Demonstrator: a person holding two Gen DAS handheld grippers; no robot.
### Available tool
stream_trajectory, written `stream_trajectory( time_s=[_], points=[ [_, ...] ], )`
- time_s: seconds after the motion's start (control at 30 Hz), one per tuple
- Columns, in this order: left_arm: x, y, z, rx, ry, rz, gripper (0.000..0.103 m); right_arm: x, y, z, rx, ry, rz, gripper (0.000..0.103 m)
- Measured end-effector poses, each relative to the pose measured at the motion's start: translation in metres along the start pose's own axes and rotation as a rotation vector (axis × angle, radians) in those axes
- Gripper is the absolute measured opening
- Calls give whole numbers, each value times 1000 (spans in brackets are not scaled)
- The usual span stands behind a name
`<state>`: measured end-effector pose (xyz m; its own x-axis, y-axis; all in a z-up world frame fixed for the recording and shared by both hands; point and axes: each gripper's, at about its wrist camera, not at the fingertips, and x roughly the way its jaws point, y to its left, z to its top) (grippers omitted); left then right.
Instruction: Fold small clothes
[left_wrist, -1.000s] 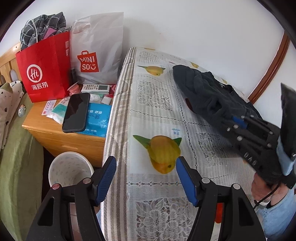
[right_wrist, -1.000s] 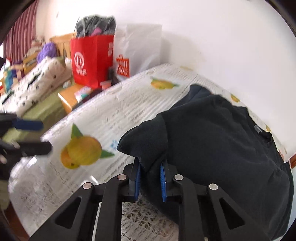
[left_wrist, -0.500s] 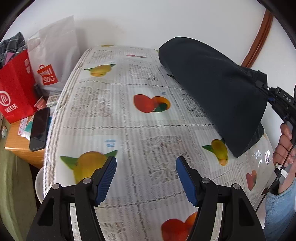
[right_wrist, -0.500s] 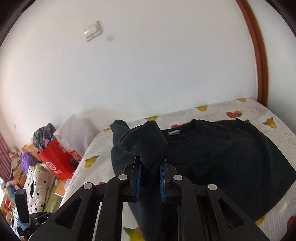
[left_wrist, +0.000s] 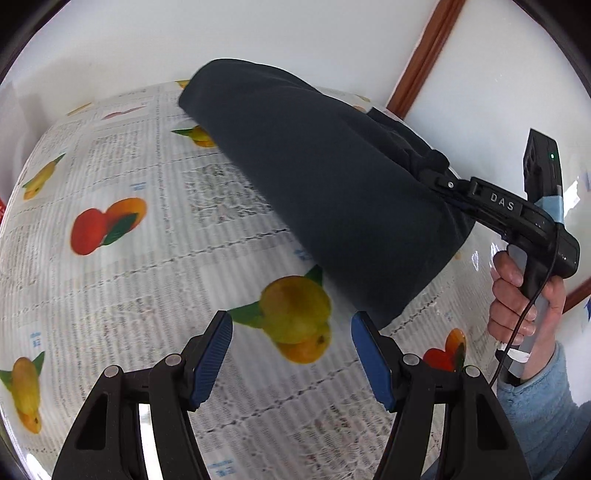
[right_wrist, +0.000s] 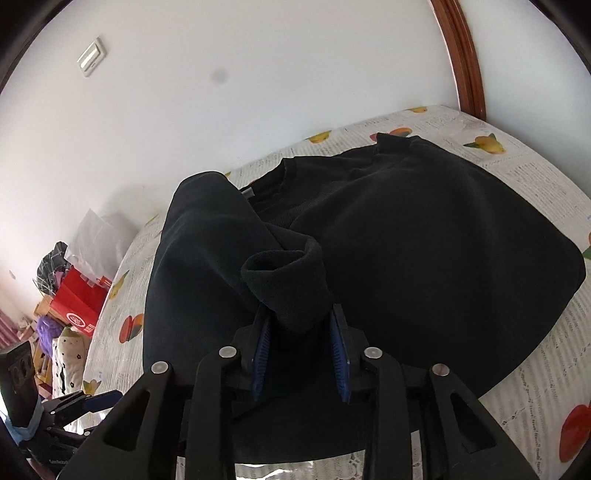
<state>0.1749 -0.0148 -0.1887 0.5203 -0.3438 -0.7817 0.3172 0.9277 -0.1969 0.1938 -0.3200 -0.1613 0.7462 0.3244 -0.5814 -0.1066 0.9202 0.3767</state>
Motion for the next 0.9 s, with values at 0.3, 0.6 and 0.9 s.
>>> stream_trajectory(
  time_s=[0.3,0.6,0.9],
  points=[
    [21,-39,8,26,27,-48,65,20,-10,18,-37,81,106,45],
    [39,-66,17,54,10,-6,64,50,-1,18,-136,140,50,41],
    [42,-45,14,-51,-47,-29,31,59,11,18,-185,138,60,35]
  ],
)
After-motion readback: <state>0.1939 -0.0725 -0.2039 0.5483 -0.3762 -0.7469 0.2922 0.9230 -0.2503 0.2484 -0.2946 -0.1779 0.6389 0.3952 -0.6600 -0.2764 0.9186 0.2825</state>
